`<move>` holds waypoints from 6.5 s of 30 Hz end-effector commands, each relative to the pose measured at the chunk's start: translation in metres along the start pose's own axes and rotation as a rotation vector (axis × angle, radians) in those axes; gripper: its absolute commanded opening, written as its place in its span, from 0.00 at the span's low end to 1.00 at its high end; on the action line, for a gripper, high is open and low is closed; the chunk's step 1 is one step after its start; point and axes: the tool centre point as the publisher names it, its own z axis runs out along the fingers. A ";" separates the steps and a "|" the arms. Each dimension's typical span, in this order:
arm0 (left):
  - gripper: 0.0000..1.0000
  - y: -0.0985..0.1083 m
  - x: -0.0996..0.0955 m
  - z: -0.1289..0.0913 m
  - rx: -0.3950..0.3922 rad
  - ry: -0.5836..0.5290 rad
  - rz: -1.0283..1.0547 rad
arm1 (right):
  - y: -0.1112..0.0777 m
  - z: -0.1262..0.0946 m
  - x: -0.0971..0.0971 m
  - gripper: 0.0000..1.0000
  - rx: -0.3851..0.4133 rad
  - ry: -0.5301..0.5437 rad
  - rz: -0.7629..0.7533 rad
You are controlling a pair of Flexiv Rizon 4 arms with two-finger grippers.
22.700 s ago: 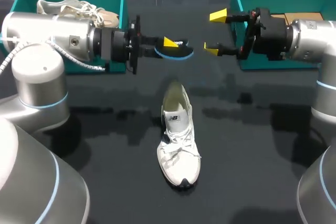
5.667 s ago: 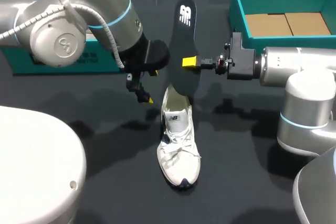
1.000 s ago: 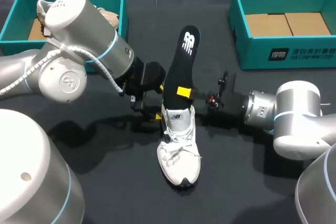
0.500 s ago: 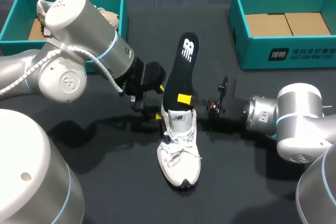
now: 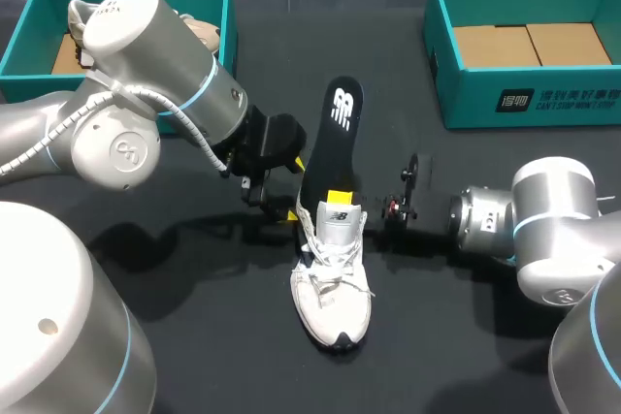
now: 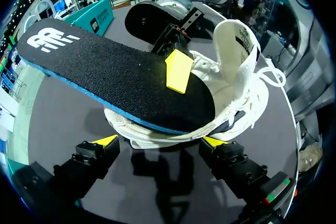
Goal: Take the shoe out of the shoebox, open the shoe tongue, remove and reinsert the insole, then place the shoe into the shoebox
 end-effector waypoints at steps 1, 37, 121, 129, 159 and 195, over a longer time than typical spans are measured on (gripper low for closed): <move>1.00 0.000 0.000 0.000 0.001 0.000 0.001 | -0.023 0.000 -0.001 0.00 -0.004 0.005 0.017; 1.00 0.000 0.000 0.000 0.001 0.000 0.001 | 0.002 0.013 0.016 0.42 0.079 0.026 -0.054; 1.00 0.000 0.000 0.000 0.001 0.000 0.001 | 0.036 0.040 0.029 0.00 0.158 0.280 -0.205; 1.00 0.000 0.000 0.000 0.001 0.000 0.001 | 0.020 0.027 0.036 0.00 0.118 0.241 -0.191; 1.00 0.000 0.000 0.000 0.001 0.000 0.001 | 0.012 0.021 0.025 0.00 0.028 0.032 -0.228; 1.00 0.000 0.000 0.000 0.001 0.000 0.001 | 0.005 0.023 0.004 0.00 0.116 0.060 -0.068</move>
